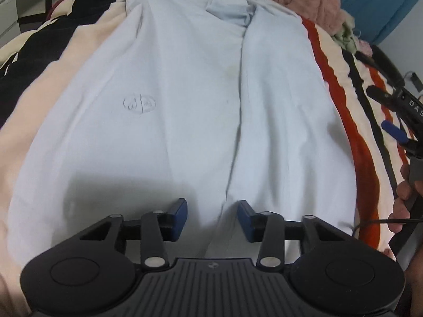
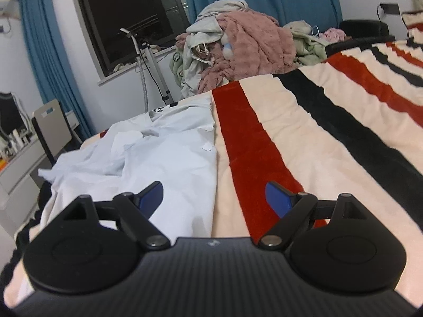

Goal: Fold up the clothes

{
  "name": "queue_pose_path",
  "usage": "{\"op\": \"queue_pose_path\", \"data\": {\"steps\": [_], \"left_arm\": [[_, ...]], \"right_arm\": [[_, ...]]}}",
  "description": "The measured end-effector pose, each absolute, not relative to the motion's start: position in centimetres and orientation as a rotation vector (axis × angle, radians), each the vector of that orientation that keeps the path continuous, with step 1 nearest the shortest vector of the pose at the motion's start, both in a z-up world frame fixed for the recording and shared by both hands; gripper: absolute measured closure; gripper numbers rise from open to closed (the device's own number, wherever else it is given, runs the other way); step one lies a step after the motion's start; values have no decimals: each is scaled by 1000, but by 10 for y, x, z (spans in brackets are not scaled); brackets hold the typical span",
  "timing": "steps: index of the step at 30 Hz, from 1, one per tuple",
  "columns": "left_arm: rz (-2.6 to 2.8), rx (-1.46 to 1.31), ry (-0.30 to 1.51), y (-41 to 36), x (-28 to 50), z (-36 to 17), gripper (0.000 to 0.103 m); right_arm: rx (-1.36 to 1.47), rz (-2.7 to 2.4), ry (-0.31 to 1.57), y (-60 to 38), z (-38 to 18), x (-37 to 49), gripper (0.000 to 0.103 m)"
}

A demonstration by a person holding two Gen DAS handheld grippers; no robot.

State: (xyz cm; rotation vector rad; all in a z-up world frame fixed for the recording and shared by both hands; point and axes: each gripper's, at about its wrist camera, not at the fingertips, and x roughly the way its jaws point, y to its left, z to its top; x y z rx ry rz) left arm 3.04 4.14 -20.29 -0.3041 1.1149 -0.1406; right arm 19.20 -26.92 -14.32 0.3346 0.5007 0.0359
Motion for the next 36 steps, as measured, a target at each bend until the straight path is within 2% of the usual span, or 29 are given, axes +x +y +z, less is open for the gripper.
{"op": "queue_pose_path", "data": {"steps": [1, 4, 12, 15, 18, 20, 24, 26, 28, 30, 33, 34, 36], "left_arm": [[-148, -311, 1127, 42, 26, -202, 61], [-172, -274, 1107, 41, 8, -197, 100], [-194, -100, 1001, 33, -51, -182, 101], [-191, -108, 927, 39, -69, -163, 98], [-198, -108, 862, 39, -84, -139, 80], [-192, -96, 800, 35, -93, -118, 59], [-176, -78, 719, 22, -93, -69, 41], [-167, -84, 675, 22, -96, -46, 28], [-148, -92, 641, 18, -93, -24, 20], [-131, -93, 619, 16, -87, -3, 19], [-108, -88, 584, 15, -81, 24, 10], [-107, -88, 574, 15, -78, 27, 7], [-106, -94, 569, 15, -65, 23, 6]], "right_arm": [[332, 37, 506, -268, -142, 187, 17], [326, 41, 519, -263, -137, 172, 17], [317, 83, 489, -252, -112, 115, 17], [284, 96, 482, -245, -105, 95, 17], [280, 98, 457, -245, -89, 79, 17], [271, 103, 438, -243, -76, 69, 17], [240, 117, 408, -237, -47, 55, 17], [230, 135, 398, -234, -31, 50, 17], [229, 150, 392, -231, -16, 50, 17], [230, 162, 388, -229, -1, 51, 17], [232, 190, 386, -226, 20, 58, 17], [231, 196, 391, -224, 24, 62, 17], [225, 211, 401, -220, 30, 72, 17]]}}
